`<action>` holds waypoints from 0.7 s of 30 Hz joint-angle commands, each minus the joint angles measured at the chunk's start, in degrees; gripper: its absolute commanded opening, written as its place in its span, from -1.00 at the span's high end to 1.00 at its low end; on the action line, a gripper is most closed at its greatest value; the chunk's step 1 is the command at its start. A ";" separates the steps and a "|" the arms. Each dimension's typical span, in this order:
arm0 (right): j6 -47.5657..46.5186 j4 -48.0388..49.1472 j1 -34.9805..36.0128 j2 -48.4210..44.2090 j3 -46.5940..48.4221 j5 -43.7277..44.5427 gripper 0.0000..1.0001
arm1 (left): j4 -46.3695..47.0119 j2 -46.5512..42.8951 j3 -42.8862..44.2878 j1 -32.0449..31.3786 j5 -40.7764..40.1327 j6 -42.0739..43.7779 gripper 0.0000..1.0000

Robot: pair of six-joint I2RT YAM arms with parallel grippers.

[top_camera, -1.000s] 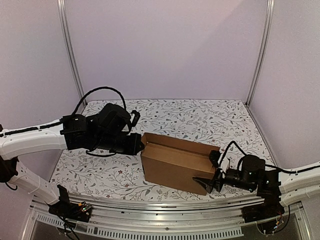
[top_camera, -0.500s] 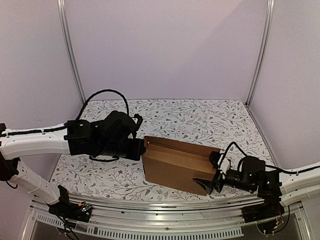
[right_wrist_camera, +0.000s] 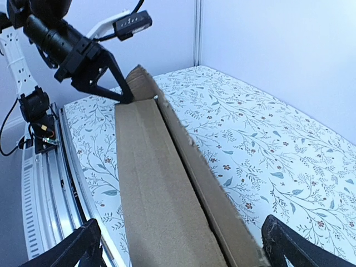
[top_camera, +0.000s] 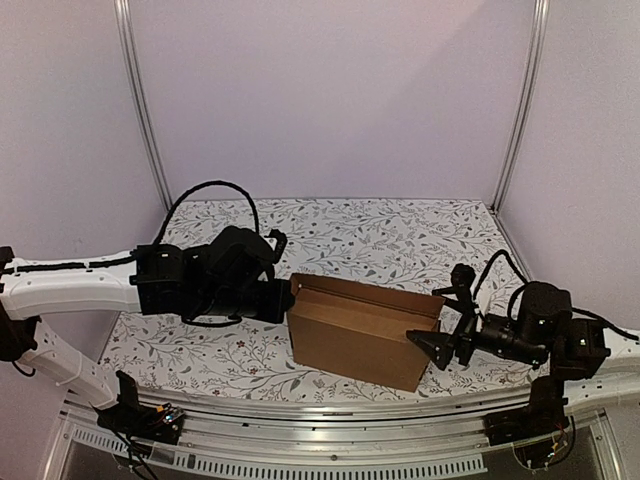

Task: Fold the paper box

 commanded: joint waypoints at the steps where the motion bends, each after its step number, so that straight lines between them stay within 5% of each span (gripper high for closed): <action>1: 8.07 -19.79 0.41 -3.23 6.36 5.28 -0.98 | -9.86 3.50 -4.33 -1.52 3.46 -1.41 1.00; 12: 18.69 -41.13 0.43 -1.65 22.58 9.97 -0.97 | -9.06 2.85 -4.76 -1.52 2.21 -3.23 1.00; 21: 26.72 -50.03 0.40 6.97 30.60 10.93 -0.72 | -8.68 2.54 -4.93 -1.51 2.18 -3.59 1.00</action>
